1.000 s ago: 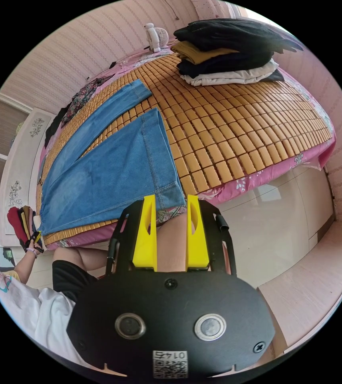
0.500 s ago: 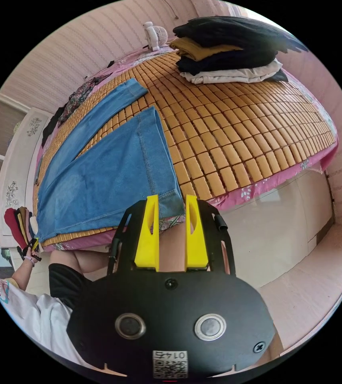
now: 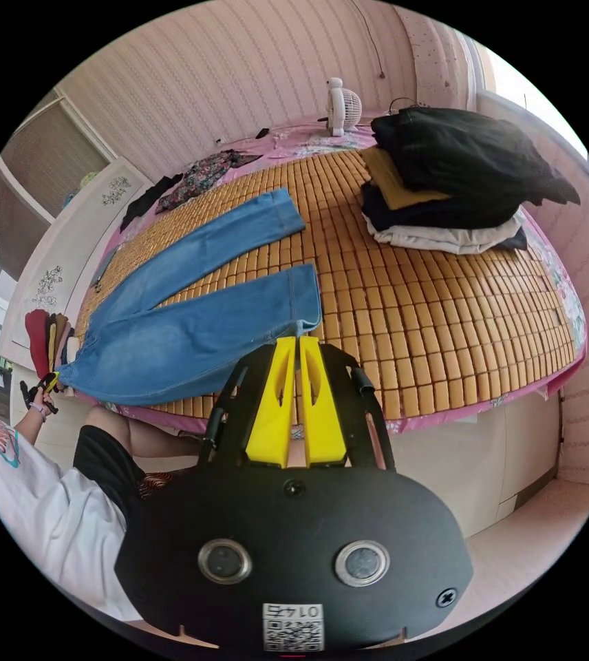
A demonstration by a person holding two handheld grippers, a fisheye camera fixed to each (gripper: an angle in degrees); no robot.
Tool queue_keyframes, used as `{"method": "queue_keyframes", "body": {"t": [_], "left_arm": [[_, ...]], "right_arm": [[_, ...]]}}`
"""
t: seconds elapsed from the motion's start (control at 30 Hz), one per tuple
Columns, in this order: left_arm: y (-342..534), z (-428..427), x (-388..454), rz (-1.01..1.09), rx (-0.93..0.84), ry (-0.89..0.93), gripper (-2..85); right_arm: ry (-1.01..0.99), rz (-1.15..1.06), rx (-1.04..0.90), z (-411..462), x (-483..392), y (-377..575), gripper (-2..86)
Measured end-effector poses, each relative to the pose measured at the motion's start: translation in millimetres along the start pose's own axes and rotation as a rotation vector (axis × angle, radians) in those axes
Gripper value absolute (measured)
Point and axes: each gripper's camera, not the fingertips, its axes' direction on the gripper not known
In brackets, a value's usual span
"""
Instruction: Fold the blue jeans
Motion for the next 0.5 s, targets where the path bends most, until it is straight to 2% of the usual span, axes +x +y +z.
{"method": "queue_keyframes", "body": {"t": [0.27,0.33,0.4,0.5], "left_arm": [[-92,19,81,0.008,0.133,0.147,3.0],[-115,34,105,0.027,0.143,0.157,3.6],[-124,51,125,-0.009,0.162,0.101,4.1],[-113,72,149,-0.094,0.263,0.037,4.3]], "right_arm": [[0.022,-0.193,0.149,26,-58,-204,1.1],[0.016,-0.155,0.153,45,-68,-253,2.4],[-0.016,-0.011,0.11,83,-66,-303,4.2],[0.051,0.069,0.113,118,-69,-315,6.4]]}}
